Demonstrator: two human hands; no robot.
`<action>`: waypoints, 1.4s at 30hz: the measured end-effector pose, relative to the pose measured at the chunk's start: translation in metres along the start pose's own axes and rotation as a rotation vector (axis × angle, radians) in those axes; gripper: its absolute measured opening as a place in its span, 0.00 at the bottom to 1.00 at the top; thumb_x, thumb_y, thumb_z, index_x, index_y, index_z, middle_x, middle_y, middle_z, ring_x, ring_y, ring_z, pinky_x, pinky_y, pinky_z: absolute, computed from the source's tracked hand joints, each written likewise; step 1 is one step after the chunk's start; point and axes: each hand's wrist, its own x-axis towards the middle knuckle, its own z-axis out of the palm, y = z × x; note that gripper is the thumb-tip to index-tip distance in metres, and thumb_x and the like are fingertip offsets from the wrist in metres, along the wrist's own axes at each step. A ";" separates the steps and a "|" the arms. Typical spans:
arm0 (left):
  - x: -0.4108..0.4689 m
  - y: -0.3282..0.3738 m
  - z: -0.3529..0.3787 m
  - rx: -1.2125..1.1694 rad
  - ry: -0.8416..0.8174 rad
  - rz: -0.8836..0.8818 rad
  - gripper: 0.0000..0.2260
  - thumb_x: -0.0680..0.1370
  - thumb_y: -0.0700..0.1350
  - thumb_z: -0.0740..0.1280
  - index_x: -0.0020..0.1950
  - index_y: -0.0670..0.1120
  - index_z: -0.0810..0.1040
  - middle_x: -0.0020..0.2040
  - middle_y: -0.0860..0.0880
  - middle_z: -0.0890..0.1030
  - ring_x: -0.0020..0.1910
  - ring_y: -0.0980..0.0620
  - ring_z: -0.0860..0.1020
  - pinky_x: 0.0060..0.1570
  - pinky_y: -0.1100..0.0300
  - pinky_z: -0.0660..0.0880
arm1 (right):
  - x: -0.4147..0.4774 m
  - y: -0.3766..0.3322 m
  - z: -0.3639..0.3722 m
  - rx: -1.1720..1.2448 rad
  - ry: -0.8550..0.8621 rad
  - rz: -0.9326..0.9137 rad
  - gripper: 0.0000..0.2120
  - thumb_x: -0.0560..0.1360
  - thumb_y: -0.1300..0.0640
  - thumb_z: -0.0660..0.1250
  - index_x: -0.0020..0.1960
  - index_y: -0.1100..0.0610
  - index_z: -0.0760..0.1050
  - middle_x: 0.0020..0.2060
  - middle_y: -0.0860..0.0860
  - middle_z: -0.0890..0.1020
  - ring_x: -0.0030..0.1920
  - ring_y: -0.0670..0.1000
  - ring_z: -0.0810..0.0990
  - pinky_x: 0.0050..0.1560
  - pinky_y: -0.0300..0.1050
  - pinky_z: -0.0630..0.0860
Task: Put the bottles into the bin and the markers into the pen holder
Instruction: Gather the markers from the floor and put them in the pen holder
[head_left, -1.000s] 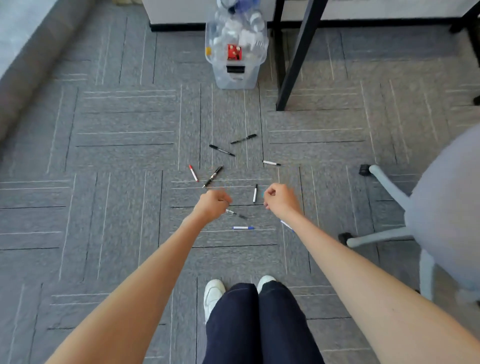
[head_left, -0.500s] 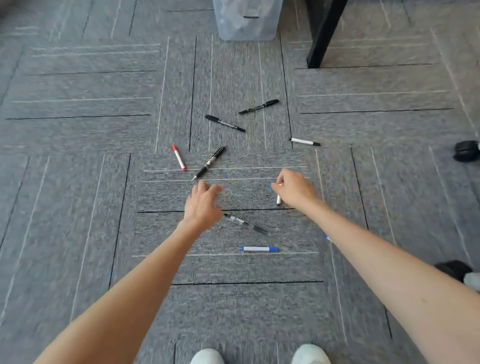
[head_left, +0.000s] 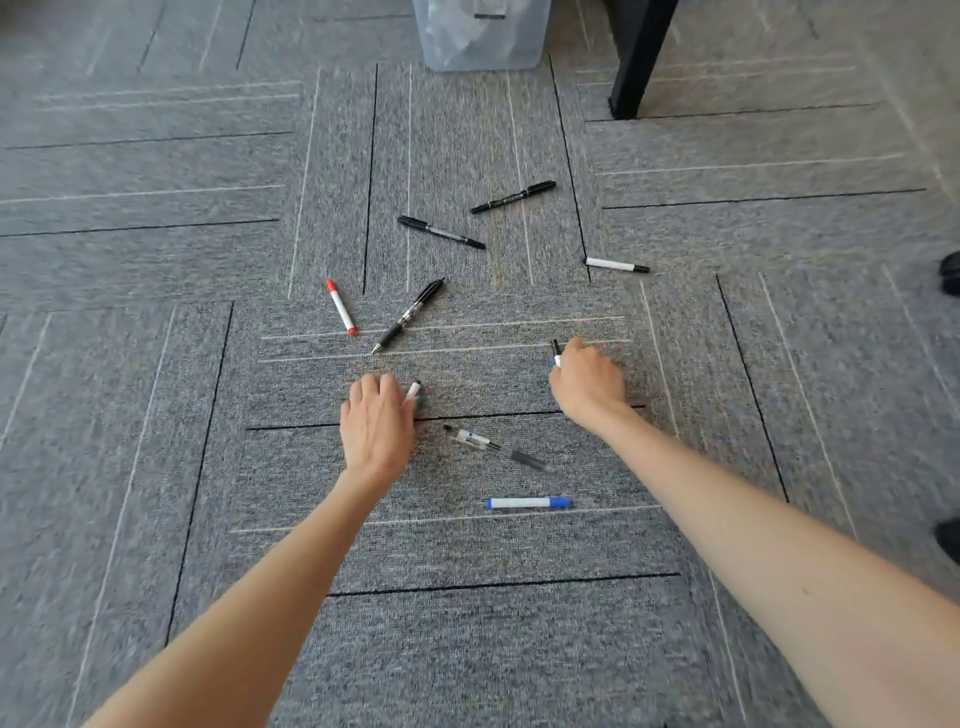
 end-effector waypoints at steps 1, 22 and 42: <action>-0.001 0.003 -0.002 -0.020 -0.009 0.006 0.13 0.81 0.52 0.60 0.52 0.41 0.71 0.49 0.45 0.76 0.46 0.48 0.72 0.47 0.54 0.72 | -0.002 0.000 -0.001 0.033 -0.010 -0.018 0.19 0.82 0.60 0.59 0.70 0.68 0.65 0.38 0.54 0.77 0.31 0.50 0.74 0.25 0.41 0.69; -0.042 0.061 0.011 -0.007 -0.185 0.533 0.11 0.78 0.48 0.65 0.58 0.44 0.74 0.54 0.49 0.75 0.51 0.51 0.72 0.53 0.58 0.72 | -0.067 0.071 -0.005 0.223 -0.127 -0.054 0.08 0.82 0.55 0.57 0.55 0.59 0.68 0.35 0.48 0.72 0.30 0.46 0.69 0.31 0.40 0.64; -0.059 0.104 -0.011 -0.136 -0.293 0.443 0.07 0.84 0.45 0.50 0.53 0.43 0.65 0.39 0.48 0.74 0.33 0.52 0.68 0.30 0.60 0.67 | -0.116 0.134 -0.010 0.030 -0.107 0.037 0.08 0.83 0.56 0.56 0.56 0.60 0.69 0.40 0.51 0.73 0.31 0.46 0.69 0.27 0.37 0.62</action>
